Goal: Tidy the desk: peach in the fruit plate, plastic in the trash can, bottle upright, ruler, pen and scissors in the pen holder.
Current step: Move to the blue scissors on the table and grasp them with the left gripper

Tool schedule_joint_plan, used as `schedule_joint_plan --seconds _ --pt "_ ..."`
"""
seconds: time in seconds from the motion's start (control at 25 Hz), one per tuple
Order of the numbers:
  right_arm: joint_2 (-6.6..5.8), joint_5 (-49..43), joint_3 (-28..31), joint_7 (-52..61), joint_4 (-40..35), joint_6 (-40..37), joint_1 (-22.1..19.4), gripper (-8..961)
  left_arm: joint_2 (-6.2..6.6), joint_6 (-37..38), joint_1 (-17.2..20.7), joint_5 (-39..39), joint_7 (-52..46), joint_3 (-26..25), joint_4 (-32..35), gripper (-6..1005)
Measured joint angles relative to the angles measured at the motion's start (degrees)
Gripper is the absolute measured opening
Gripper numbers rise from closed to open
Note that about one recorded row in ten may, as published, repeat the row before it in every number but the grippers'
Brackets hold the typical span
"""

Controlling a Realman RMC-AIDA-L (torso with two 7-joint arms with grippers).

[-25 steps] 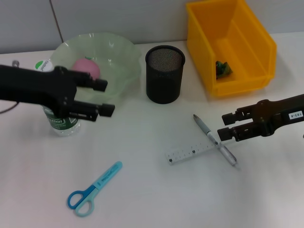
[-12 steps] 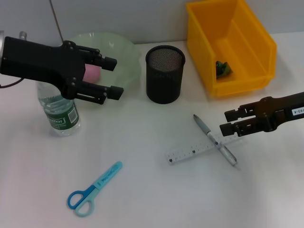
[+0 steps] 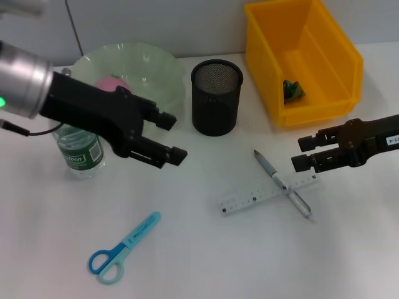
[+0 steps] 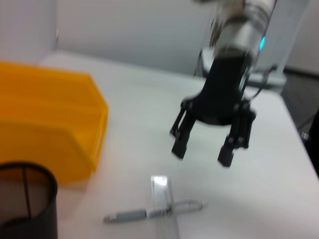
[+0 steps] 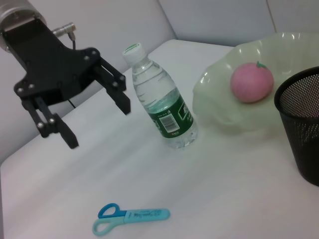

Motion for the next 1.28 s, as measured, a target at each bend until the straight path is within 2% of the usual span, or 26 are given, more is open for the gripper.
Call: schedule_joint_plan --seconds 0.08,0.2,0.32,0.44,0.48,0.68,1.28 --pt "0.00 0.01 0.00 -0.20 0.00 0.06 0.26 724 -0.49 -0.28 -1.64 3.22 -5.74 3.97 2.77 741" --pt "-0.04 0.01 0.01 -0.33 0.00 0.10 0.41 724 -0.57 -0.28 -2.71 4.74 -8.46 5.81 3.62 741" --pt "-0.07 0.01 0.02 -0.78 0.00 0.13 0.44 724 -0.75 0.09 -6.14 9.05 -14.91 9.91 4.39 741" --pt "-0.07 -0.03 0.02 -0.90 0.00 0.30 0.46 724 -0.86 0.13 -7.58 10.51 -17.26 11.74 4.28 741" --pt "-0.07 -0.10 -0.11 -0.92 0.00 0.62 0.51 724 -0.98 0.33 -9.19 11.56 -19.92 13.47 4.03 741" --pt "-0.04 -0.36 -0.56 -1.47 0.01 0.91 0.54 725 -1.14 1.14 -11.46 12.12 -23.57 15.13 3.87 741" --pt "0.00 -0.45 -0.60 -1.76 0.34 0.94 0.53 724 -1.49 2.16 -13.48 14.05 -27.84 21.10 3.40 740"
